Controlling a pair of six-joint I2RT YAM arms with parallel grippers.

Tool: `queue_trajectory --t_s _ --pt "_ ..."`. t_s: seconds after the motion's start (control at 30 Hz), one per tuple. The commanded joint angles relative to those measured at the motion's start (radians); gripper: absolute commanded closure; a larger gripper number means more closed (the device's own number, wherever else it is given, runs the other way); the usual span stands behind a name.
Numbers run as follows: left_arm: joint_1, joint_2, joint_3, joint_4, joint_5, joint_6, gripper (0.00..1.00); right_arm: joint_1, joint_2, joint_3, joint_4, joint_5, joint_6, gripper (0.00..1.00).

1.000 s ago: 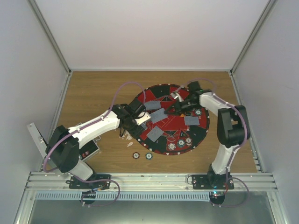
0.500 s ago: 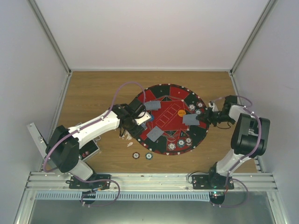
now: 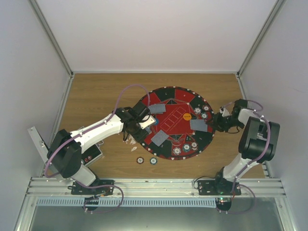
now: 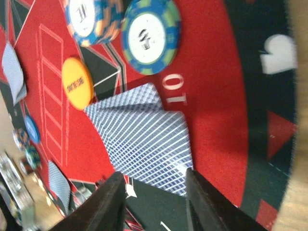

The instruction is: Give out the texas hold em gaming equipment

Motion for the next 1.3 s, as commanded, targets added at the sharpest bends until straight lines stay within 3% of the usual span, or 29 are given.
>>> queue_trajectory --t_s 0.0,0.17,0.37,0.4,0.47,0.83,1.27 --pt "-0.003 -0.022 0.003 0.026 -0.008 0.007 0.43 -0.022 -0.037 0.04 -0.005 0.072 0.028 0.58" --pt "-0.003 -0.023 0.003 0.029 -0.009 0.008 0.42 0.041 -0.039 0.104 0.019 -0.002 0.069 0.29" --pt "-0.003 -0.021 0.009 0.029 -0.008 0.007 0.43 0.295 0.072 0.179 0.027 -0.295 0.045 0.2" --pt "-0.003 -0.024 0.007 0.03 -0.008 0.008 0.43 0.44 0.14 0.264 -0.014 -0.386 -0.002 0.17" --pt "-0.003 -0.025 0.007 0.031 -0.007 0.008 0.43 0.533 0.184 0.329 -0.063 -0.405 -0.037 0.15" --pt "-0.003 -0.037 0.001 0.035 -0.002 0.008 0.43 0.769 0.414 0.524 -0.274 -0.495 -0.215 0.16" --pt "-0.003 -0.04 0.001 0.041 0.004 0.01 0.43 0.819 0.493 0.605 -0.318 -0.489 -0.24 0.3"
